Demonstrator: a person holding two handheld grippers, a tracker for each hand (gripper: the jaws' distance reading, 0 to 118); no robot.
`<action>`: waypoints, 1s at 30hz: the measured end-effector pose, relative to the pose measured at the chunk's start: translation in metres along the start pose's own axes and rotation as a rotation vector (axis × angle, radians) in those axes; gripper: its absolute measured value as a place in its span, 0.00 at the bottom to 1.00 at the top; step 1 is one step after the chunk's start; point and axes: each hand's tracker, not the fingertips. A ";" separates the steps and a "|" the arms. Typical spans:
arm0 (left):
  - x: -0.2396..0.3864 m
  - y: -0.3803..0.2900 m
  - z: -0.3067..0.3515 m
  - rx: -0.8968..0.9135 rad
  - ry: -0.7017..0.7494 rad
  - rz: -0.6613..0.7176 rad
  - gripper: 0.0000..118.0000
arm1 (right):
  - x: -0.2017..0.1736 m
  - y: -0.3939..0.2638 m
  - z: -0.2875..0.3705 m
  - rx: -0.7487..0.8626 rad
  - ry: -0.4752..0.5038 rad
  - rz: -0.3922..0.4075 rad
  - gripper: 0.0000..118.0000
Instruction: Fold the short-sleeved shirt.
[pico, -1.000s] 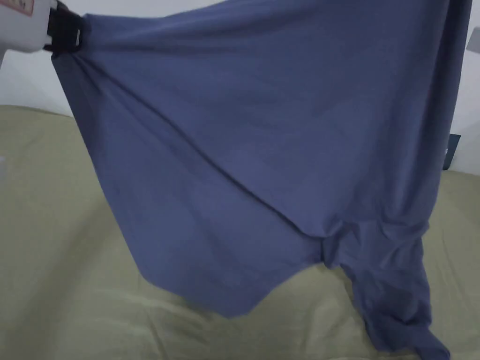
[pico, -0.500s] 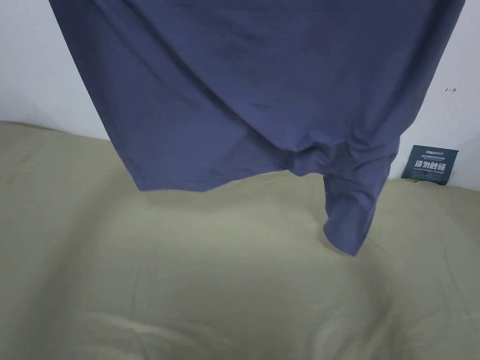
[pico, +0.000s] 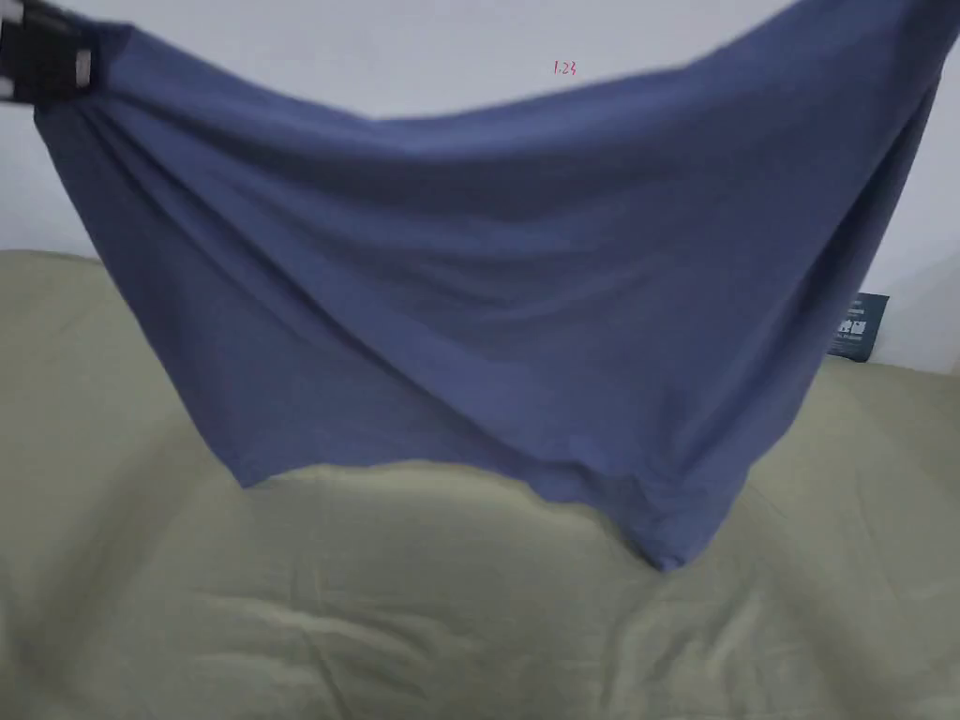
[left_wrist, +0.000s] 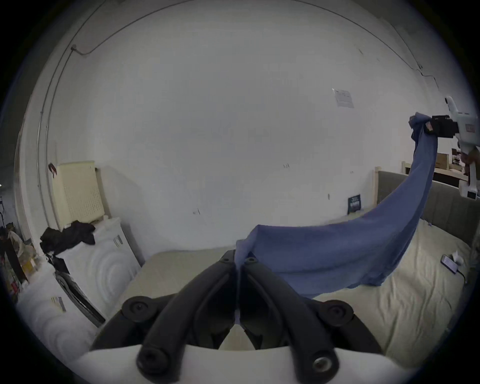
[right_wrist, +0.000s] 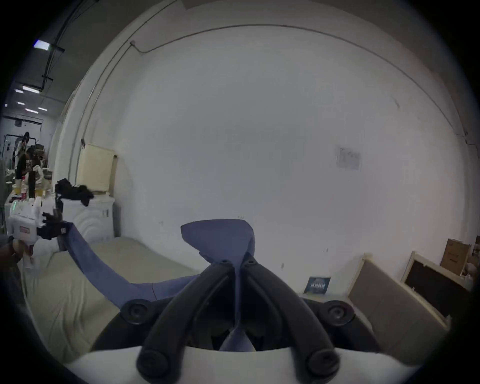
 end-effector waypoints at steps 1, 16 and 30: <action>0.005 -0.013 0.011 -0.017 -0.014 0.000 0.00 | -0.004 -0.016 0.010 -0.008 -0.016 -0.005 0.03; 0.051 -0.187 0.144 -0.267 -0.126 0.156 0.00 | -0.036 -0.226 0.193 -0.303 -0.033 -0.295 0.03; 0.079 -0.299 0.215 -0.576 -0.149 0.312 0.00 | -0.054 -0.329 0.276 -0.624 -0.134 -0.525 0.03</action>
